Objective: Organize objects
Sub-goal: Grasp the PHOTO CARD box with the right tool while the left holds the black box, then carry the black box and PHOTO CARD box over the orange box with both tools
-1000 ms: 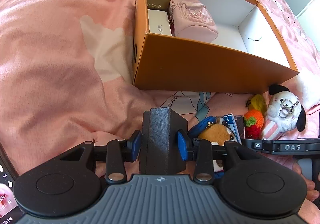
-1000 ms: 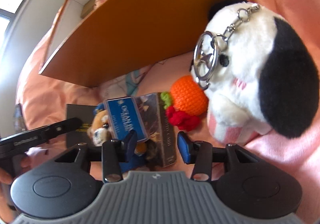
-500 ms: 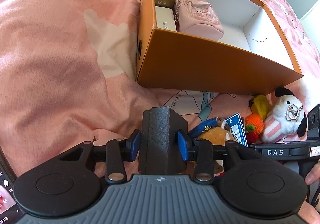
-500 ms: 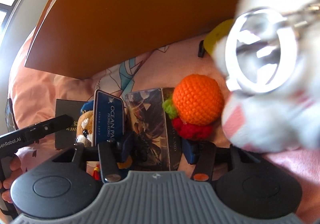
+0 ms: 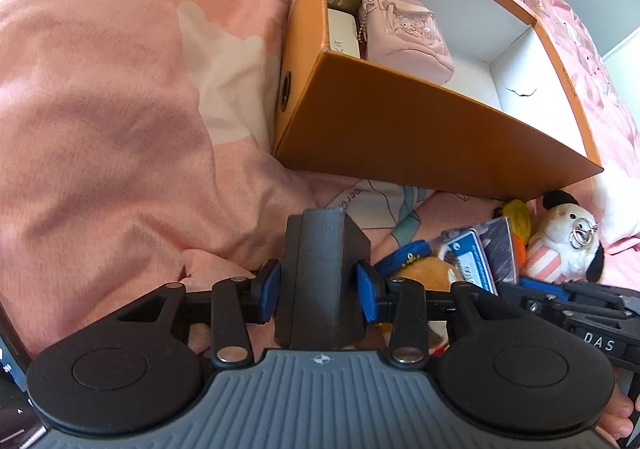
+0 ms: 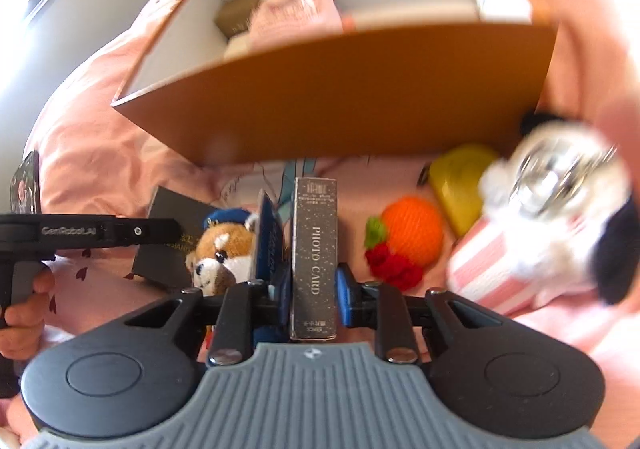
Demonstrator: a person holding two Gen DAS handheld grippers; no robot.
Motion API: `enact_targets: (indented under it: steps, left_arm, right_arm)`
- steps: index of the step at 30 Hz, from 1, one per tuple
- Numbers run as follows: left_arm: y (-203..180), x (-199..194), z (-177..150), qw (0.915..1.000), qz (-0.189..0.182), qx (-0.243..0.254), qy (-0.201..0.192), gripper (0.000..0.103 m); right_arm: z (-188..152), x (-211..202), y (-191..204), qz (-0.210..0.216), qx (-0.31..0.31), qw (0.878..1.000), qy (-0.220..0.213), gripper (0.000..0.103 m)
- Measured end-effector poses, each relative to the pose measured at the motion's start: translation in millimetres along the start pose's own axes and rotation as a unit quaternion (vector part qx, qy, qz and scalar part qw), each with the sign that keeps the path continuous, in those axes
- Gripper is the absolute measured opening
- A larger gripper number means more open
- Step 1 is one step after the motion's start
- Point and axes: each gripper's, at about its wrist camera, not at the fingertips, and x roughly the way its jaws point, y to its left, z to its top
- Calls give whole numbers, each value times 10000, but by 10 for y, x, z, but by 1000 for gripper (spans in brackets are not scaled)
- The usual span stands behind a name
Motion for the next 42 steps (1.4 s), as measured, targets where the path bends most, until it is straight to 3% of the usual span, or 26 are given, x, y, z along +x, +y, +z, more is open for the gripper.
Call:
enact_targets:
  steps: [4, 10, 17, 22, 25, 34, 42]
  left_arm:
    - [-49, -22, -5, 9999, -152, 16, -9, 42]
    - [-149, 0, -10, 9996, -169, 220, -34, 38]
    - [-160, 1, -24, 9994, -169, 288, -58, 38]
    - [-159, -12, -35, 9994, -182, 288, -94, 38]
    - [-176, -81, -41, 9990, -191, 345, -204, 37]
    - [-389, -533, -8, 9927, -320, 771, -866, 37]
    - [-588, -858, 185, 9831, -734, 956, -1378, 37]
  right_arm:
    - [39, -163, 125, -552, -535, 9969, -165, 24]
    - [136, 49, 203, -825, -1201, 9886, 384, 25]
    - [346, 184, 92, -469, -1078, 9903, 739, 28]
    - [331, 98, 17, -352, -903, 9926, 737, 27]
    - [277, 194, 181, -449, -1007, 9920, 606, 26]
    - [240, -386, 288, -759, -1206, 9895, -227, 24]
    - [429, -907, 328, -451, -1091, 9879, -1004, 24]
